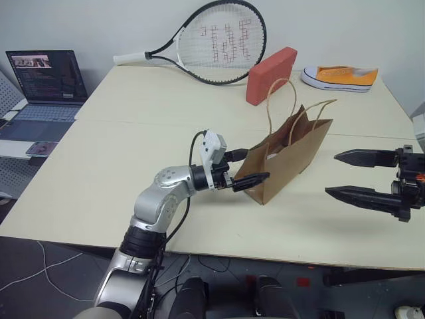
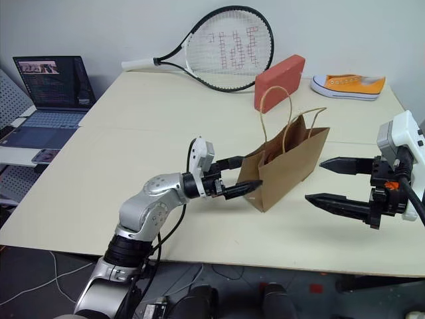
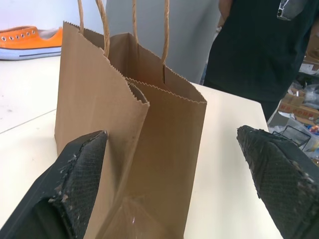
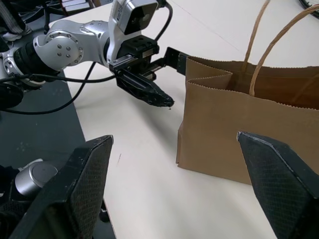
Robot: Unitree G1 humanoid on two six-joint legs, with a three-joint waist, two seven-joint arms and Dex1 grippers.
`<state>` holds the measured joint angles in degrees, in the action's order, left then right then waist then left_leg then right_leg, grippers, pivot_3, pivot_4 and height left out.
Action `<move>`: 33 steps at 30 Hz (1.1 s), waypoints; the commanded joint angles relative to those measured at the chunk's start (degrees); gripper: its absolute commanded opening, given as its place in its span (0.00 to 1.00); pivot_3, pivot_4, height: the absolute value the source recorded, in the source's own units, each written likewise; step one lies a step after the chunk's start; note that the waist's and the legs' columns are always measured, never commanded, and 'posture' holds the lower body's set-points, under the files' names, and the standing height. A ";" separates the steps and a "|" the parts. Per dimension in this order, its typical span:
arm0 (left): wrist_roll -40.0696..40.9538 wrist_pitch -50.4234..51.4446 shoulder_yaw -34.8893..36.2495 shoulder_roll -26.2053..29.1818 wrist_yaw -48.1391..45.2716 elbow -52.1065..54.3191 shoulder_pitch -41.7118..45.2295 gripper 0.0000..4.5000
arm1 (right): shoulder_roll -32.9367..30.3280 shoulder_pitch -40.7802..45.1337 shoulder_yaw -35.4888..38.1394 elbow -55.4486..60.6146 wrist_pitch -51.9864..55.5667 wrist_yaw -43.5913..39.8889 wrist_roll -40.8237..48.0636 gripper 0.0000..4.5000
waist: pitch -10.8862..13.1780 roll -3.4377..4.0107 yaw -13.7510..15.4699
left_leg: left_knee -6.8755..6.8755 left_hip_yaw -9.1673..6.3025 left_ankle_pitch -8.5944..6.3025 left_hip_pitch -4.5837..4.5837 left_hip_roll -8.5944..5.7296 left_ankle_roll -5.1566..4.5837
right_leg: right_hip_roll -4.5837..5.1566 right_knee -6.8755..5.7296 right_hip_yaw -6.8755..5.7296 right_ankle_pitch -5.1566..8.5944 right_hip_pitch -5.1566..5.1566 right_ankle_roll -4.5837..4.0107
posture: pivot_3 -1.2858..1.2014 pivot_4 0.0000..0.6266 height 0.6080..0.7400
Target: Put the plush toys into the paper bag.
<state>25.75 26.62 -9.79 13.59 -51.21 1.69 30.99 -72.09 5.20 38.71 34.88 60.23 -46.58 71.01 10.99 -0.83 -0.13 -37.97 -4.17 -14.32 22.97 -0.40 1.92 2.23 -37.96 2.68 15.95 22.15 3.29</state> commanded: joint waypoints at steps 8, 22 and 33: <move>-3.78 -3.62 -0.74 -4.30 5.10 -2.77 1.25 0.99 | 7.11 -4.72 0.79 5.59 -9.99 -2.85 -11.11 0.93 | -0.01 -0.01 0.00 | 0.00 0.00 0.00 -0.02 -0.03 0.00 | -0.01 -0.01 0.00 0.00 0.00 0.00 | 0.52 0.24 1.00; -3.85 -4.79 -0.36 -7.26 6.94 -2.81 1.12 0.59 | 10.42 -5.96 -1.73 9.79 -12.98 -0.83 -12.46 0.93 | -0.01 -0.01 0.06 | -0.01 -0.03 0.00 -0.02 -0.04 0.01 | -0.02 -0.01 -0.02 0.00 -0.03 0.01 | 0.52 0.24 1.00; -3.62 -6.67 0.41 -4.23 1.14 -7.35 3.40 0.00 | 12.47 -6.56 -4.28 9.87 -17.31 1.49 -18.65 0.93 | -0.01 -0.01 0.03 | -0.01 -0.03 0.00 -0.04 -0.04 0.01 | -0.02 -0.02 -0.03 0.00 -0.03 0.01 | 0.52 0.24 1.00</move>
<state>21.38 21.50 -10.16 8.93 -48.08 -5.86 32.79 -59.82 -1.52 34.07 44.14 44.68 -45.57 53.51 10.98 -0.84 -0.10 -37.98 -4.20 -14.32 22.93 -0.44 1.92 2.20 -37.98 2.65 15.95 22.12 3.30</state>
